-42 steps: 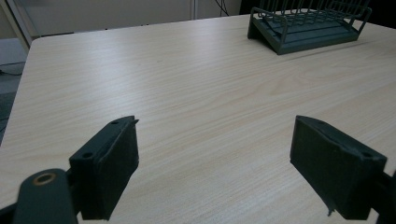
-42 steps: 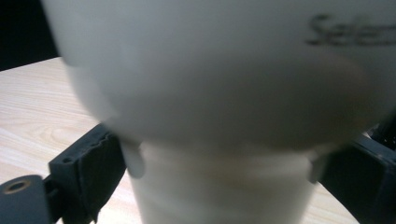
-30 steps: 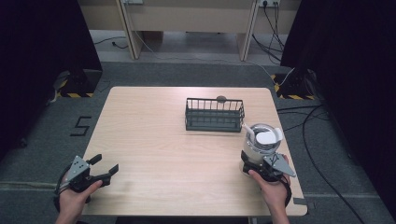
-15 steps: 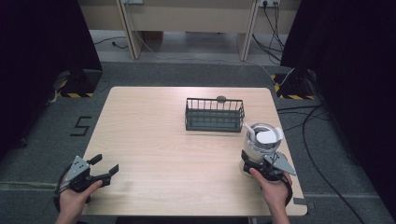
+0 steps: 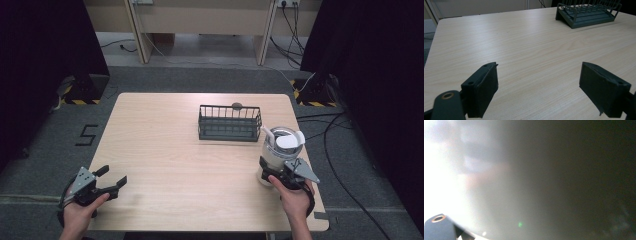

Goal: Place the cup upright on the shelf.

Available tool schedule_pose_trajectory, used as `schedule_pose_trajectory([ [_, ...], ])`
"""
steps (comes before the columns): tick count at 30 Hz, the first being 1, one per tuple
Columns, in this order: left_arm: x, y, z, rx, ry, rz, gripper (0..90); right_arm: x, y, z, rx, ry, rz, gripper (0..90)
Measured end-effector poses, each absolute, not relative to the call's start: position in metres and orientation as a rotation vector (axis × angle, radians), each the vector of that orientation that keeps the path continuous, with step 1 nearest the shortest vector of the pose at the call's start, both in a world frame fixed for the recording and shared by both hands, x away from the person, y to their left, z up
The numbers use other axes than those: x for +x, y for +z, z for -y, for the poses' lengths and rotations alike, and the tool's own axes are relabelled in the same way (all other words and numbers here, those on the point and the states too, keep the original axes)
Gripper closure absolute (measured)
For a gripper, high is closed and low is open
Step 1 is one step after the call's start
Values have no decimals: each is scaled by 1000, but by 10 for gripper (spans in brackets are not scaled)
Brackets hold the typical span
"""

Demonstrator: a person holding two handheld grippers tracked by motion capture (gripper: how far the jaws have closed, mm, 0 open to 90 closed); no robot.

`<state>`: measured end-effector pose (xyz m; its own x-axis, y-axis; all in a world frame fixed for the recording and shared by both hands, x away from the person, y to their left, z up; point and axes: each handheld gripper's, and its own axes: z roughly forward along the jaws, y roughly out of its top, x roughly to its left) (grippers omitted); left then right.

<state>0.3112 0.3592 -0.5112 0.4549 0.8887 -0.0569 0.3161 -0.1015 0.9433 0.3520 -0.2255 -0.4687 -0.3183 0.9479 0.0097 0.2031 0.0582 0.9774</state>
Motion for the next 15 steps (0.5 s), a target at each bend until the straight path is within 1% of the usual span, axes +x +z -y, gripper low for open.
schedule_pose_trajectory([
  [15, 311, -511, -360, 1649, 677, -1059, 147, 369, -444, 215, 1134, 1336, -1596, 109],
])
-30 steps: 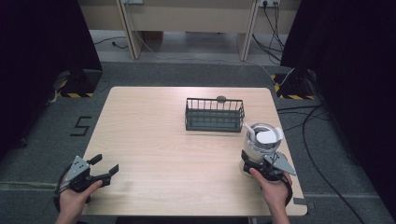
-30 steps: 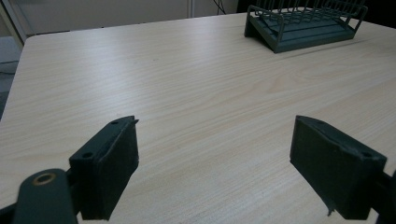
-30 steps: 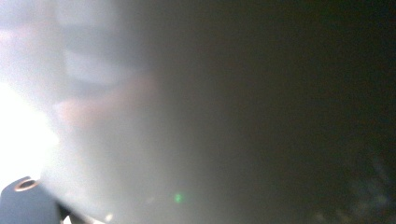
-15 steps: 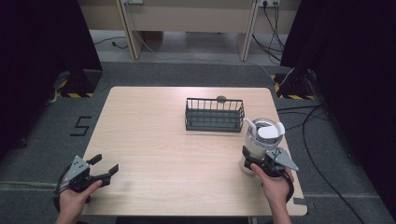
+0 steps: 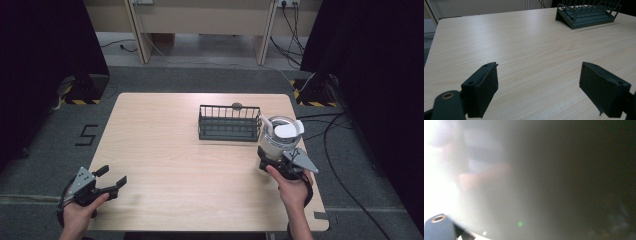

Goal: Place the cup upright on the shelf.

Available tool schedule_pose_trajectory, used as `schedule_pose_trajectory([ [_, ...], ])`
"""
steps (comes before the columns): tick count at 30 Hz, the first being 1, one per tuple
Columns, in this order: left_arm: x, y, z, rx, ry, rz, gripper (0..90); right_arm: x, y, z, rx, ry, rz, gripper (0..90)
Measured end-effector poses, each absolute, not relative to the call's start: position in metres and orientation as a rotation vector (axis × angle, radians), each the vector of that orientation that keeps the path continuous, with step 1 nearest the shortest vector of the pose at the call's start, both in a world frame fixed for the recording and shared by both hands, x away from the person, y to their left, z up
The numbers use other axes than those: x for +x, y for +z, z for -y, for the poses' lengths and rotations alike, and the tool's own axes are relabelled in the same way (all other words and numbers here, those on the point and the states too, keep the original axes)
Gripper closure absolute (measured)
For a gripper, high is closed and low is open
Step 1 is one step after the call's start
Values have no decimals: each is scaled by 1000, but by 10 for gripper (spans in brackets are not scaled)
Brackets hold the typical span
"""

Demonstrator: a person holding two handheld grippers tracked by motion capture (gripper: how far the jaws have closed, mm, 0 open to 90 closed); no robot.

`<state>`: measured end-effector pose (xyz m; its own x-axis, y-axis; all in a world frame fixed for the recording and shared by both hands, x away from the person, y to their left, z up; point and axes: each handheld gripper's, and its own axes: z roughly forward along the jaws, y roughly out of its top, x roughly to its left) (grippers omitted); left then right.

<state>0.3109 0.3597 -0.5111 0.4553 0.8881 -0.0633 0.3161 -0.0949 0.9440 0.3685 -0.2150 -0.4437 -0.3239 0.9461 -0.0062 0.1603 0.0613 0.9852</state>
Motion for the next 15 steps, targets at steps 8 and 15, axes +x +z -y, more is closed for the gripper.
schedule_pose_trajectory([
  [8, 311, -511, -360, 1645, 675, -1059, 147, 382, -435, 205, 1120, 1348, -1595, 109],
  [15, 311, -511, -360, 1642, 671, -1059, 148, 395, -427, 199, 1115, 1359, -1592, 109],
])
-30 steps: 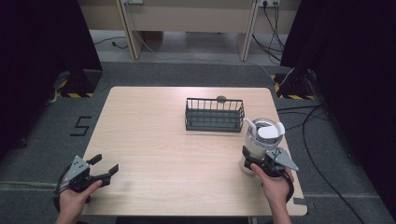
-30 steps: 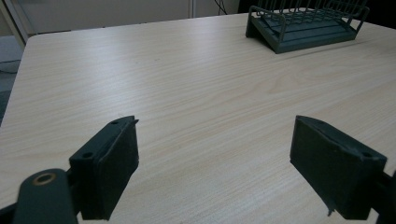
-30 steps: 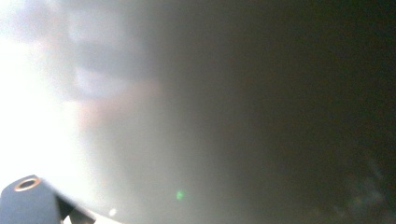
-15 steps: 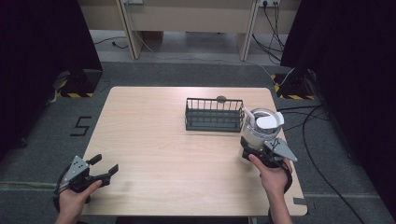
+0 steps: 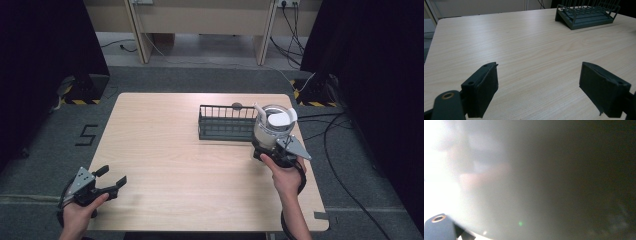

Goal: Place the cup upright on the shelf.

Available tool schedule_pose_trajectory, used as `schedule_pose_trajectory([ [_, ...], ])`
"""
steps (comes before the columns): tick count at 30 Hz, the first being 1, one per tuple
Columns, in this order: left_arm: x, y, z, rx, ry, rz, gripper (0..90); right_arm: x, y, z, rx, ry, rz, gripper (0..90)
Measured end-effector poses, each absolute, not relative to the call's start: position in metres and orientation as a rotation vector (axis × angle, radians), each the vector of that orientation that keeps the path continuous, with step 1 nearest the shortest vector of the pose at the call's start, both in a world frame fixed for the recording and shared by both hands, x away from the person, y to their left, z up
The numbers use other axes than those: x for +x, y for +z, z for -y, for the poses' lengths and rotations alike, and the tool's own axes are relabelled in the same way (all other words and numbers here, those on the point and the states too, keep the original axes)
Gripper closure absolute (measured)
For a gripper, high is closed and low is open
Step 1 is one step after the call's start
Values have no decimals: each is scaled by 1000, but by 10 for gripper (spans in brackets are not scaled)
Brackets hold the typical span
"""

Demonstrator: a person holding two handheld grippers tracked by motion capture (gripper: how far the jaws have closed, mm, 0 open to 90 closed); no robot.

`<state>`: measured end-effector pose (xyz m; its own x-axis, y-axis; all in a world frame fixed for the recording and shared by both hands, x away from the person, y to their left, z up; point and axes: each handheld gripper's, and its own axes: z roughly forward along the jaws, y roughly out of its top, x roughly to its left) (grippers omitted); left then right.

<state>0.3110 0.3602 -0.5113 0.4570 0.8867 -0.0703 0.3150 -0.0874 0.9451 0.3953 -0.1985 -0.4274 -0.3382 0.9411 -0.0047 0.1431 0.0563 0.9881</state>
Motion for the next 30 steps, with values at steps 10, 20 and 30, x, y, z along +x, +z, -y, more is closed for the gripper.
schedule_pose_trajectory([
  [10, 311, -511, -360, 1639, 668, -1057, 147, 412, -418, 191, 1106, 1366, -1590, 109],
  [20, 311, -511, -360, 1637, 667, -1056, 147, 426, -408, 184, 1099, 1376, -1581, 109],
  [30, 311, -511, -360, 1633, 665, -1056, 148, 438, -395, 177, 1086, 1388, -1571, 109],
])
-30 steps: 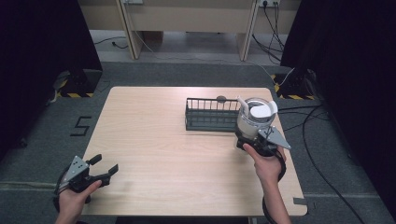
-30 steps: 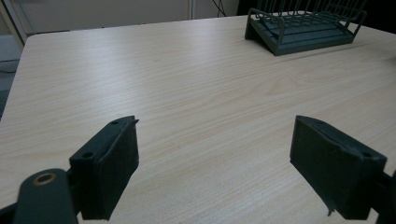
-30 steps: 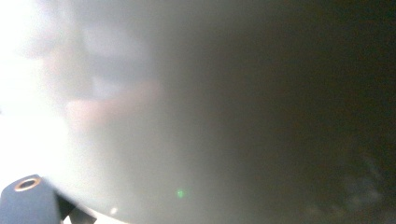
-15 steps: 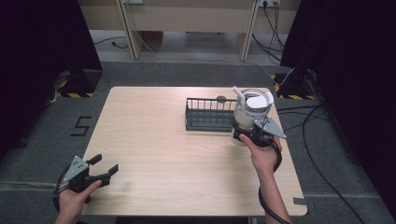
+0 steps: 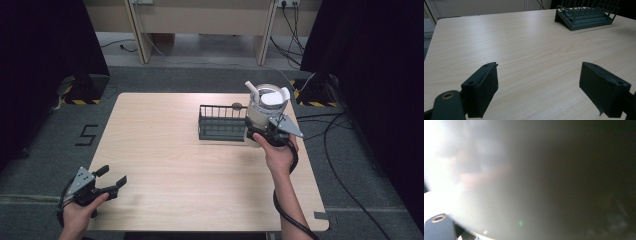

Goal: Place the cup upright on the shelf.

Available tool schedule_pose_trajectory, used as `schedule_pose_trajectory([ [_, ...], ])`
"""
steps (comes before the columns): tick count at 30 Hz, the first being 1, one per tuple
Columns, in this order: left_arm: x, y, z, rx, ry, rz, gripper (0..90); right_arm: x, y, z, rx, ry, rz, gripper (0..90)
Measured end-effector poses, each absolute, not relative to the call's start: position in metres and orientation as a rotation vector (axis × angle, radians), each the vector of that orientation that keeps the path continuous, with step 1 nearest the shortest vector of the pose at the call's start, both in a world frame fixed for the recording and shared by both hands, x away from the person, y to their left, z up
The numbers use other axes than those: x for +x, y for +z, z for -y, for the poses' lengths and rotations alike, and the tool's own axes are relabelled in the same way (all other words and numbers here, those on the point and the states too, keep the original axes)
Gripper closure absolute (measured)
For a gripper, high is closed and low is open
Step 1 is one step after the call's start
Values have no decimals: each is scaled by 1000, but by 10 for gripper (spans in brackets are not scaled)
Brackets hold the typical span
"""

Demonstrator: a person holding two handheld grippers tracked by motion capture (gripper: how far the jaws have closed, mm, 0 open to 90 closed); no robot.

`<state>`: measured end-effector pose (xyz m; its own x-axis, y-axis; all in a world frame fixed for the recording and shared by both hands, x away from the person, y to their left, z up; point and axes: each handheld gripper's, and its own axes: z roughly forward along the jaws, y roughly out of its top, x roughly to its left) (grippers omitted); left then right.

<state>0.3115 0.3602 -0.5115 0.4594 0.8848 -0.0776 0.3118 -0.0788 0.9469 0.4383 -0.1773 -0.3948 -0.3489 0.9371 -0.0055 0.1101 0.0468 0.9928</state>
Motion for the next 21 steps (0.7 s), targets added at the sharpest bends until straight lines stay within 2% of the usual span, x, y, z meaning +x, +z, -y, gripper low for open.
schedule_pose_trajectory([
  [21, 312, -511, -360, 1629, 665, -1056, 147, 459, -372, 165, 1067, 1410, -1558, 109],
])
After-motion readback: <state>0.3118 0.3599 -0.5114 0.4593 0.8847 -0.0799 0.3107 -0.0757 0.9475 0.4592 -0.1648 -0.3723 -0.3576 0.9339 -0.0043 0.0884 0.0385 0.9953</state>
